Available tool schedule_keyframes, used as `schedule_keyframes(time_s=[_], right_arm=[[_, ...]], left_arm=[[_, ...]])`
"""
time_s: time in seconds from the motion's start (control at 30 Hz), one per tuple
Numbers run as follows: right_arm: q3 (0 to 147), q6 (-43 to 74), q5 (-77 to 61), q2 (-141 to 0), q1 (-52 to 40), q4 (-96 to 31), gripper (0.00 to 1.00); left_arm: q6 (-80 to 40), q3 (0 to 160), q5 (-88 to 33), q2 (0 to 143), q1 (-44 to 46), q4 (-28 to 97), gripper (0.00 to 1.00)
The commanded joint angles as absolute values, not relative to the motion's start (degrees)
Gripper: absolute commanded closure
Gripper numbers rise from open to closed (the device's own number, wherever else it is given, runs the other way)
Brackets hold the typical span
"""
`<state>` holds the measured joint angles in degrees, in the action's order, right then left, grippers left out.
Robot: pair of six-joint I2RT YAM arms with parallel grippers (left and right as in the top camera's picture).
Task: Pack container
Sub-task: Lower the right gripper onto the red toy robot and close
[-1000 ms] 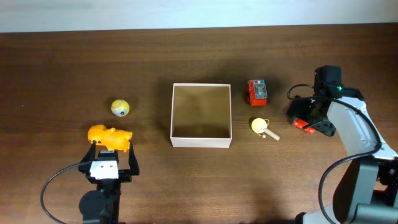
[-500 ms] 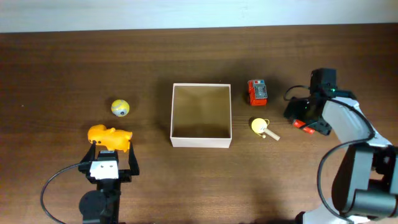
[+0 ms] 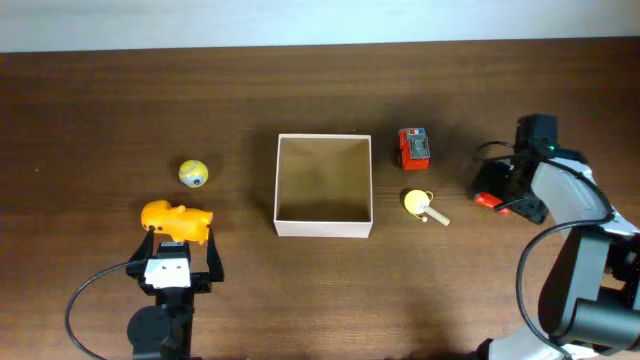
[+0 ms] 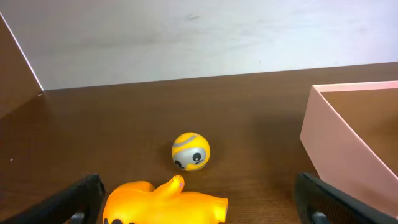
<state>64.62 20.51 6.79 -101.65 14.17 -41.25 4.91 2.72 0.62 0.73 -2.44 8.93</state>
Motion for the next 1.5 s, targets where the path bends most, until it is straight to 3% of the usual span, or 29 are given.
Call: schedule_keyframes(time_s=[0.0, 0.77, 1.27, 1.47], right_arm=[[64.49, 19.68, 8.21, -101.95, 15.53, -40.99, 0.01], [64.49, 5.72, 7.55, -101.97, 15.51, -35.51, 0.03], [64.49, 5.76, 5.80, -101.97, 15.51, -35.53, 0.30], [64.49, 5.76, 5.80, -101.97, 15.51, -35.53, 0.33]], left_arm=[[5.43, 2.48, -0.05, 0.36, -2.79, 8.91, 0.01], [5.43, 2.48, -0.05, 0.36, -2.79, 8.91, 0.01], [5.43, 2.48, -0.05, 0.36, -2.79, 8.91, 0.01], [5.43, 2.48, -0.05, 0.36, -2.79, 8.91, 0.01]])
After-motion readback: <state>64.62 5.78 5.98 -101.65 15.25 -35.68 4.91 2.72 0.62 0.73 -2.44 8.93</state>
